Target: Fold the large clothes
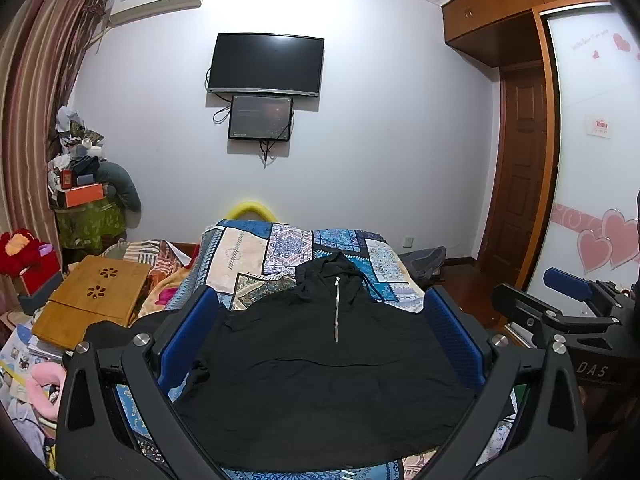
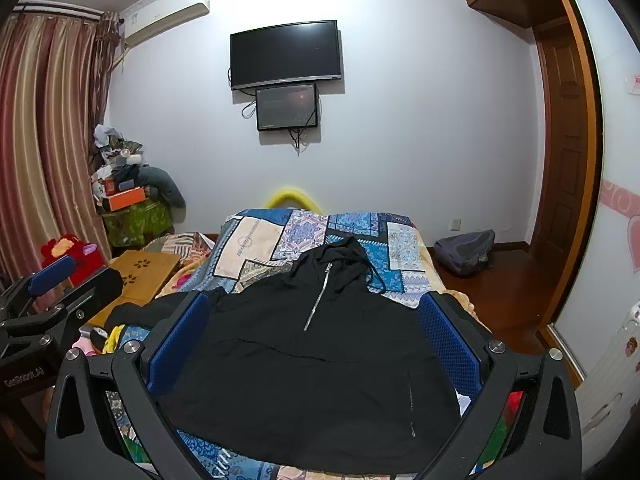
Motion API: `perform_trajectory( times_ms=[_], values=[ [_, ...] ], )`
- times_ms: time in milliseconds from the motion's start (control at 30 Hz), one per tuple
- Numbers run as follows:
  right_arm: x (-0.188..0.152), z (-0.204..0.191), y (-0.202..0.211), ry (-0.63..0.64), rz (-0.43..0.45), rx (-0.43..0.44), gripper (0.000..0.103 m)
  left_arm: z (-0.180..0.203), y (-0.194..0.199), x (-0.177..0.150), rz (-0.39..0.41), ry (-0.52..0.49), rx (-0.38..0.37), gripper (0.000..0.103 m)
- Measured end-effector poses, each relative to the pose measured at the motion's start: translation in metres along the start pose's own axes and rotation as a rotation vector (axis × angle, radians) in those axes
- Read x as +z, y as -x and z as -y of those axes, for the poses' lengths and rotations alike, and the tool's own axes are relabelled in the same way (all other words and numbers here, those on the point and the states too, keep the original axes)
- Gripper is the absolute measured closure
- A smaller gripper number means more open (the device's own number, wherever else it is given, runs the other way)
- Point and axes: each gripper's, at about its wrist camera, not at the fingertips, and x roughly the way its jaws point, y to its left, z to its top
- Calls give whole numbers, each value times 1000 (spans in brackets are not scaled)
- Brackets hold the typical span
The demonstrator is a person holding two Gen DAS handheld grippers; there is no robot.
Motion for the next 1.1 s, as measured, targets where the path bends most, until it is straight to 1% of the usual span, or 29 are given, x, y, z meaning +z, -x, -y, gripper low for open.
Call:
perform_trajectory(
  times_ms=[1100],
  values=[
    [-1, -5, -3, 14, -14, 2, 0, 1, -2, -1, -2, 7, 11, 0]
  ],
)
